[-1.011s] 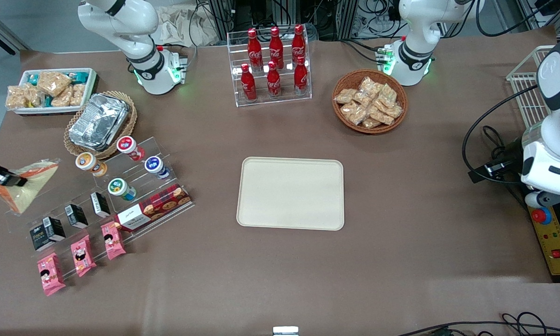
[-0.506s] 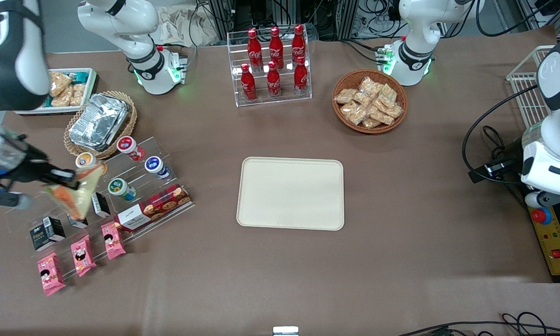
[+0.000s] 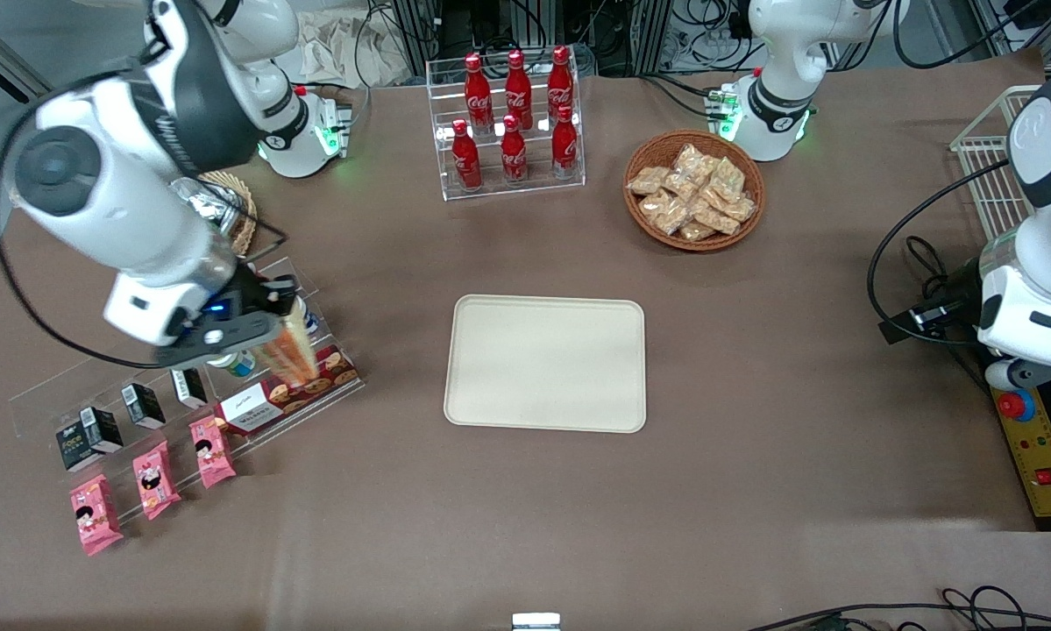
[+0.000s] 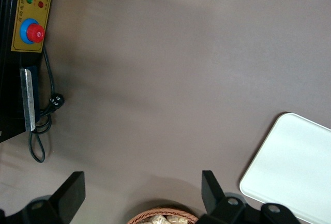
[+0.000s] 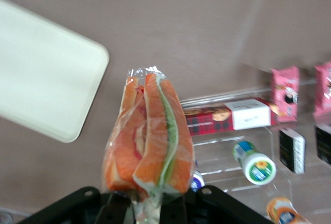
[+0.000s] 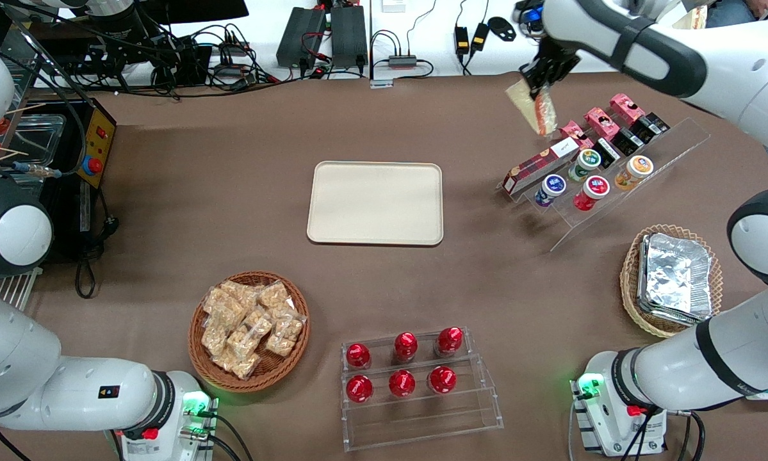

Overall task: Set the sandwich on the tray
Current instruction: 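Carry the sandwich with the right gripper over the cream tray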

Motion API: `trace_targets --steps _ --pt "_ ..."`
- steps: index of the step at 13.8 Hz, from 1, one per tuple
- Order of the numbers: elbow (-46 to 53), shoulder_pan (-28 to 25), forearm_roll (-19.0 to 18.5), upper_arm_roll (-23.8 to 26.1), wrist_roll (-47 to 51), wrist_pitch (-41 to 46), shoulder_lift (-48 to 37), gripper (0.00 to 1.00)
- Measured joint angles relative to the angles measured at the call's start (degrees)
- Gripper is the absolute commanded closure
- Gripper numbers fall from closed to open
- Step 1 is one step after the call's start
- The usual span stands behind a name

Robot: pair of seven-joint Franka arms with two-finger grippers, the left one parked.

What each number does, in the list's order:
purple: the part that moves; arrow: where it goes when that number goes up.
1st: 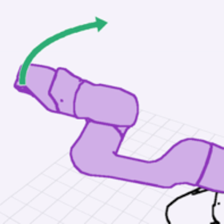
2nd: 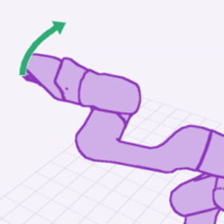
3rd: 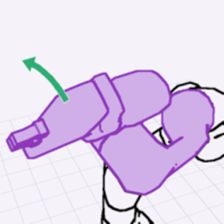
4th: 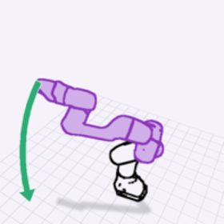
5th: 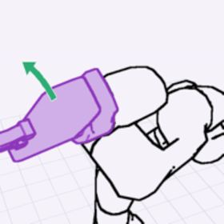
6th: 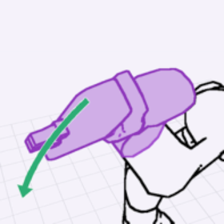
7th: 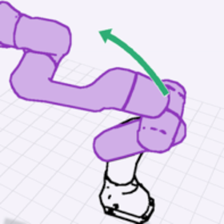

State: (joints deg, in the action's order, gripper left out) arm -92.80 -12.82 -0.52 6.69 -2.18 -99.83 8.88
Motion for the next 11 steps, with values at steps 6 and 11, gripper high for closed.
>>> trace_targets --steps 6,11 --pt "0.02 -8.36 -0.11 -0.01 -6.98 -5.01 5.46 1.0" --pt "0.04 -12.34 -0.12 0.26 -17.08 -14.4 10.91 1.0"
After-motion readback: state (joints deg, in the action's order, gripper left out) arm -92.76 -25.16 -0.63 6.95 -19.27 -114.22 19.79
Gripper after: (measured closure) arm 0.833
